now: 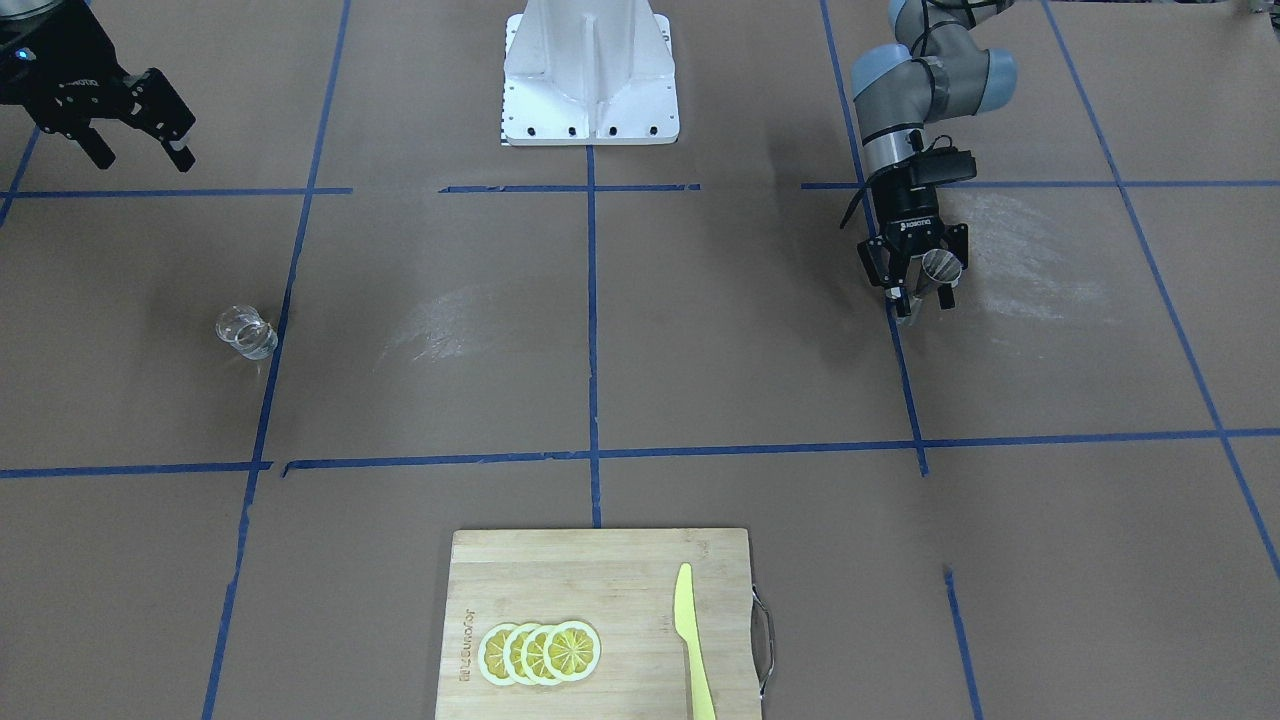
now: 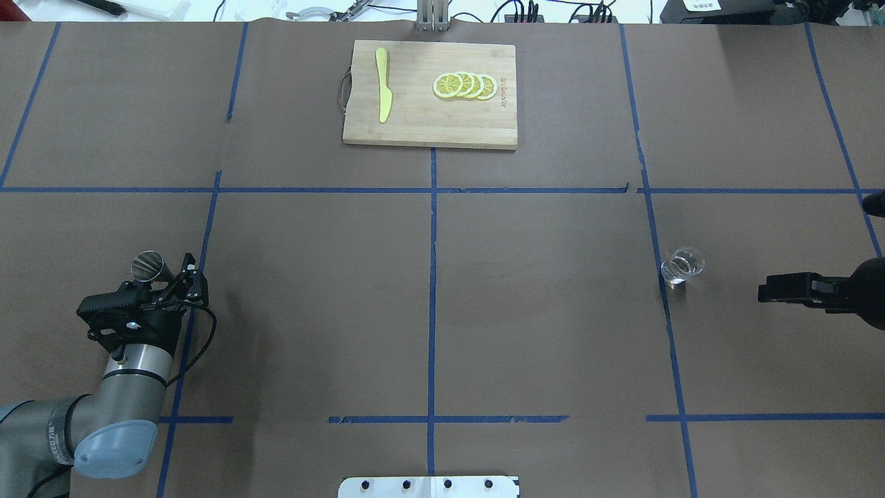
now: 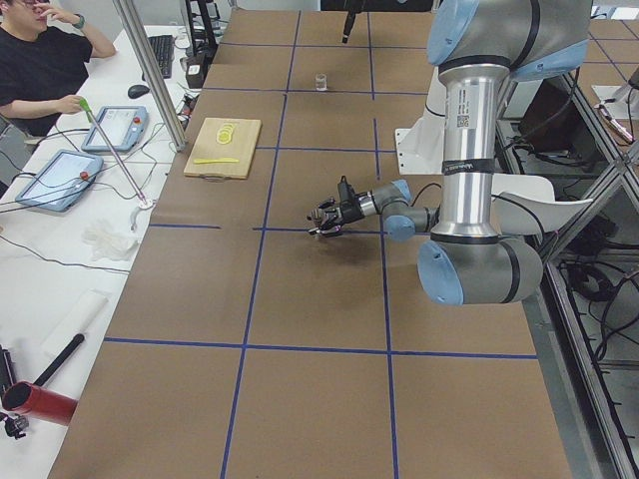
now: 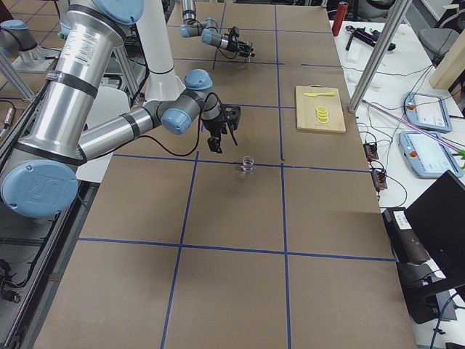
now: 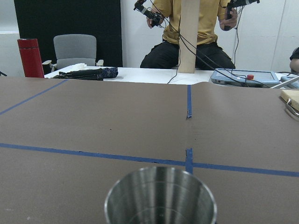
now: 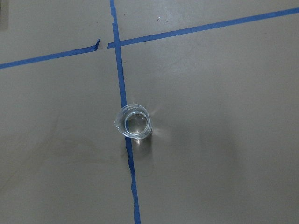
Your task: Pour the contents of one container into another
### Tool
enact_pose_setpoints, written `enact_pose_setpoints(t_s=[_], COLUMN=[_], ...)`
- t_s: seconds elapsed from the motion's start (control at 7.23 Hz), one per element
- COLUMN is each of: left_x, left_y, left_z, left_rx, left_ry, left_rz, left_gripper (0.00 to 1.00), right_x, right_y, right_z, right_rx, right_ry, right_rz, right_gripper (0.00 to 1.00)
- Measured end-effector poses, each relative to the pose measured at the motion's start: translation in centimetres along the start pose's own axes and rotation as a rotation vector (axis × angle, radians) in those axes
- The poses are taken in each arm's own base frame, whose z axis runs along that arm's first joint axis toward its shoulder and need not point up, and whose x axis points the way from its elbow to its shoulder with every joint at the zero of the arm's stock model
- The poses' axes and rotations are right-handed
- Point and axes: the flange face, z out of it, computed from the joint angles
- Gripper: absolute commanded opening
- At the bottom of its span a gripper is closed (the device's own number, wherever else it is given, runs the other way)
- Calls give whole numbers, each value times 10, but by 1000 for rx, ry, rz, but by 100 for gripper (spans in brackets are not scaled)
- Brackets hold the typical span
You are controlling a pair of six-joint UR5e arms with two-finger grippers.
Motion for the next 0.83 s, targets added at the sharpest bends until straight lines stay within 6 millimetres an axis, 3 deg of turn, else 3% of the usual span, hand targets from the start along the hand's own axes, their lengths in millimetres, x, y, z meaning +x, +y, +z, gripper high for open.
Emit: enact_pose_setpoints(t_s=[0.69, 0.83], left_x=[-3, -4], left_y=[7, 7], left_z=[3, 3], left_rx=[-1, -1], left_ry=[-6, -6], left_rz=[13, 14], left_gripper=[48, 23], right_x=[1, 1], right_y=[0, 0], right_z=[0, 0], right_rx=[-2, -2], right_ry=[1, 1], right_rz=[0, 1], right_gripper=[100, 100])
